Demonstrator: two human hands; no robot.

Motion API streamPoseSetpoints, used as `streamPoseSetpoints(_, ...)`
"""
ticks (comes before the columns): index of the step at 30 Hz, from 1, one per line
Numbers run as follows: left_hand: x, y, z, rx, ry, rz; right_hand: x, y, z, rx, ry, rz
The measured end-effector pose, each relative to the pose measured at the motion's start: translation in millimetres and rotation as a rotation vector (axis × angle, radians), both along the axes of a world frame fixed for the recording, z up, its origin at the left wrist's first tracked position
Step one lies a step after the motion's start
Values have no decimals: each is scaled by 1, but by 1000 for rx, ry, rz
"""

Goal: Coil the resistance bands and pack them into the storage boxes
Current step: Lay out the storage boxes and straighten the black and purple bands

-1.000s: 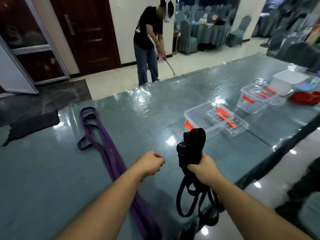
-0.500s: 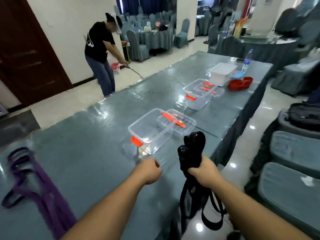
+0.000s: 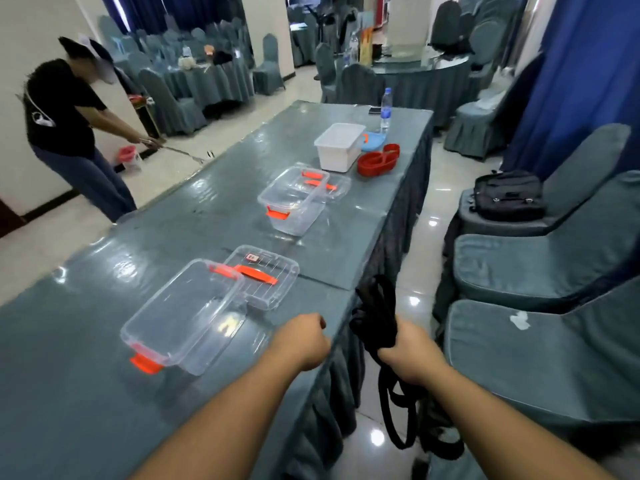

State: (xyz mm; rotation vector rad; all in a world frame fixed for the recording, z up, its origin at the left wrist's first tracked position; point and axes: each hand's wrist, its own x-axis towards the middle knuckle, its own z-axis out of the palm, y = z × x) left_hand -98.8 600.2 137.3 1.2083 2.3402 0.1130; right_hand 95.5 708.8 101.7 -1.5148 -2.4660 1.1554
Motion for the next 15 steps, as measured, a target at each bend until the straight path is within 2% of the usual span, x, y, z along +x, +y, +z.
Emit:
streamPoseSetpoints(7, -9, 96, -21, -24, 20, -113, -1, 68, -5, 5, -54, -75)
streamPoseSetpoints(15, -60, 194, -56, -82, -58, -157, -53, 176, -5, 48, -124, -114)
